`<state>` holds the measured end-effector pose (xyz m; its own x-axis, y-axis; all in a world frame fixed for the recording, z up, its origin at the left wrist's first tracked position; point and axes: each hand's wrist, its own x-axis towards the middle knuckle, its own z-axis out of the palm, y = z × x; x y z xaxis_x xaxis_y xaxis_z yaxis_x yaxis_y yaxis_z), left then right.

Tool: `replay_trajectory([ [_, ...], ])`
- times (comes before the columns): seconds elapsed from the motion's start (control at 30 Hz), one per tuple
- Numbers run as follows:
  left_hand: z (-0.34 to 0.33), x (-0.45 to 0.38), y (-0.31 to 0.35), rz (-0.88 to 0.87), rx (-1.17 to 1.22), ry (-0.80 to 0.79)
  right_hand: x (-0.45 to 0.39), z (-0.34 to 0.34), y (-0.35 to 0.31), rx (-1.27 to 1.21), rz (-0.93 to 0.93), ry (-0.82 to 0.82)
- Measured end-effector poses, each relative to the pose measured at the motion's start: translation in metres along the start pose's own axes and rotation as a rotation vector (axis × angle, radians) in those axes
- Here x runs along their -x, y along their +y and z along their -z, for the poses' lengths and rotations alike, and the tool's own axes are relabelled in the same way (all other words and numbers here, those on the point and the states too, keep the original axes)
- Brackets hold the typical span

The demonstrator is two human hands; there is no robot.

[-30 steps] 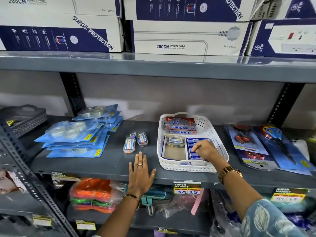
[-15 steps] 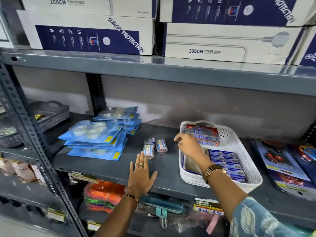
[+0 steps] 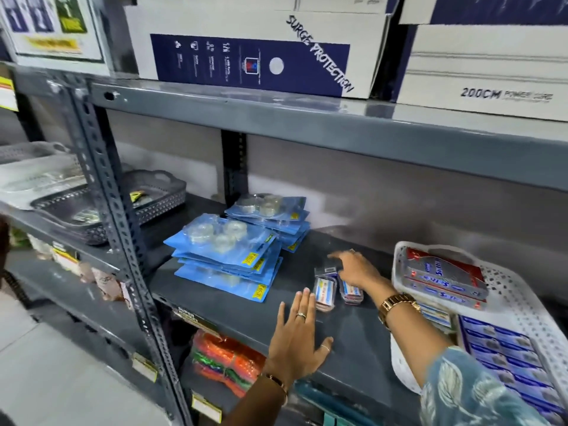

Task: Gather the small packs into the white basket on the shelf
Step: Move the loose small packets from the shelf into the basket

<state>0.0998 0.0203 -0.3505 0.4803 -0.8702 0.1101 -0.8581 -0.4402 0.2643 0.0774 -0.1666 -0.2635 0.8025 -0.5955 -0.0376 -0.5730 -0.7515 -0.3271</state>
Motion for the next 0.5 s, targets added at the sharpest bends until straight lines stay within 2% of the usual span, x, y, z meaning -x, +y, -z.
replay_trajectory([
  [0.13,-0.003,0.0,-0.001,-0.01,0.019,0.002,-0.017,-0.006,-0.001,0.013,0.03,-0.165],
  [0.23,-0.004,0.0,-0.003,-0.013,0.016,-0.002,-0.023,-0.009,0.0,0.012,0.028,-0.207],
  [0.4,-0.004,0.0,-0.003,-0.016,0.009,-0.01,-0.027,-0.012,0.005,-0.056,0.008,-0.103],
  [0.5,-0.004,0.0,-0.003,-0.026,0.003,-0.002,-0.026,-0.01,0.008,-0.253,-0.038,0.011],
])
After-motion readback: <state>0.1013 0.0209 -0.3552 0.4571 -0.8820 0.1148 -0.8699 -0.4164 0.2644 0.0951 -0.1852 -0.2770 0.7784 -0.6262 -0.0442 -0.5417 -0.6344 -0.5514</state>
